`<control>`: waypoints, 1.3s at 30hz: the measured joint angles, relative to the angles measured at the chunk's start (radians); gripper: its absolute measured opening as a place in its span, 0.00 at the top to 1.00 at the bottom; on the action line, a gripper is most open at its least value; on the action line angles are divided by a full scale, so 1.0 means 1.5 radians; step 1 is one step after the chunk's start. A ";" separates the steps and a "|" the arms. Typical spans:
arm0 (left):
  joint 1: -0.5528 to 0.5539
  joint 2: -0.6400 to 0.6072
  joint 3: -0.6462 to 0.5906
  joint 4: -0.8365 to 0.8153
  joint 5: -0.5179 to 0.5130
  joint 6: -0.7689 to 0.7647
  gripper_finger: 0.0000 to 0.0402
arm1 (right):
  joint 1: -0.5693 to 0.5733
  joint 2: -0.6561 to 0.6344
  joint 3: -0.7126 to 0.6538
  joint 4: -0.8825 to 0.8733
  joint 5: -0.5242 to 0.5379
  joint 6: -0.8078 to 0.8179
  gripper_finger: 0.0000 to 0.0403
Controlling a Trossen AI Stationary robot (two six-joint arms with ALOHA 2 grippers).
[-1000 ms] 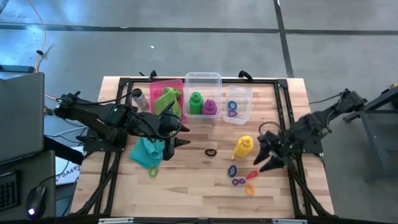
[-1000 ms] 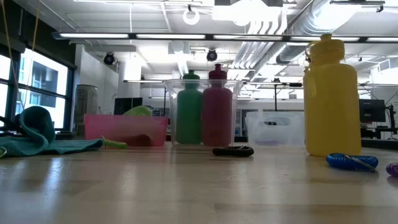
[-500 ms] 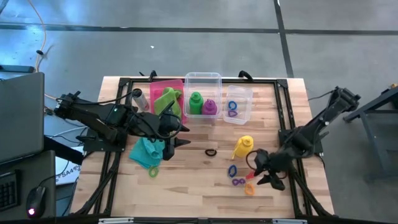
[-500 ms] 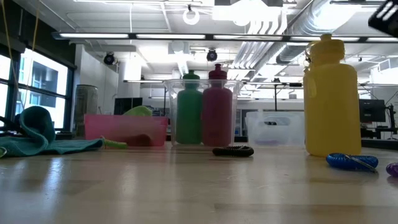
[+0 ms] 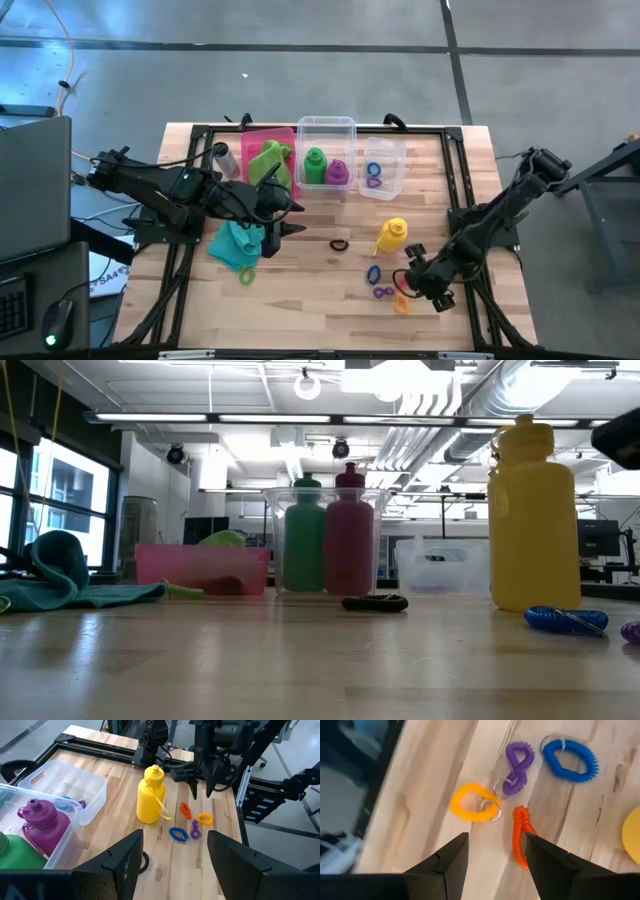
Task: Pick & Place Sports Items
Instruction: Put the orange spring keychain into the right transparent bin
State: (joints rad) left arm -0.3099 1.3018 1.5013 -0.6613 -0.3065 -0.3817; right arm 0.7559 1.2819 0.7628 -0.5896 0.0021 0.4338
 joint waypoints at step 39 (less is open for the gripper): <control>0.000 0.000 0.000 -0.008 0.000 0.000 0.46 | -0.034 0.132 0.000 -0.003 0.029 -0.083 0.65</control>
State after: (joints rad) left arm -0.3099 1.3018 1.5013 -0.6739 -0.3069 -0.3817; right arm 0.7048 1.4803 0.7624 -0.5936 0.0451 0.3092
